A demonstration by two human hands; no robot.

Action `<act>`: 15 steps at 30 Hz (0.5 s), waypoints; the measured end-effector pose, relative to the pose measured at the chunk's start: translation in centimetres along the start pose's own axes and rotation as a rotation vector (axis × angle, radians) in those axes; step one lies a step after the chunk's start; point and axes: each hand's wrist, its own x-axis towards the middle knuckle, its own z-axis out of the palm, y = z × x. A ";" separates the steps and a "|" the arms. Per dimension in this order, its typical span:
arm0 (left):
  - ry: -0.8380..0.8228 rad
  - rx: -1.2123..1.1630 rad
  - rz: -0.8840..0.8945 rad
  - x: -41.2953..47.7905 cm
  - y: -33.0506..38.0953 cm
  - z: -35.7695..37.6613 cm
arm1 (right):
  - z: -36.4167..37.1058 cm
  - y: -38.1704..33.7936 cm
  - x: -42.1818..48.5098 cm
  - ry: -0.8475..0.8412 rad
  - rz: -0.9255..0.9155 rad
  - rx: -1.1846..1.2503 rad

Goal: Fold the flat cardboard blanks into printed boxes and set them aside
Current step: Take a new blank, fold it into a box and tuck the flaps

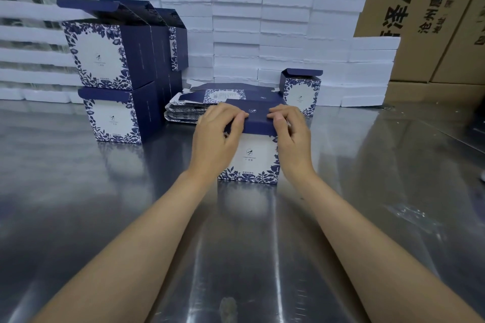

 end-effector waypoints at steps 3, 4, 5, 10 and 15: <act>0.031 0.058 -0.030 0.2 0.4 0.3 | 0.0 -0.1 0.1 -0.007 -0.002 -0.035; 0.042 0.077 -0.030 0.3 0.5 0.4 | 0.1 -0.2 0.1 -0.014 -0.006 -0.049; 0.053 0.105 -0.023 0.4 0.6 0.5 | 0.0 -0.4 0.2 -0.030 -0.008 -0.055; 0.064 -0.002 0.058 0.6 -0.3 -0.3 | -1.5 -1.0 1.4 0.112 0.109 0.295; 0.096 -0.170 -0.004 -0.4 -2.1 -0.5 | -1.9 -0.6 0.4 -0.018 -0.024 -0.128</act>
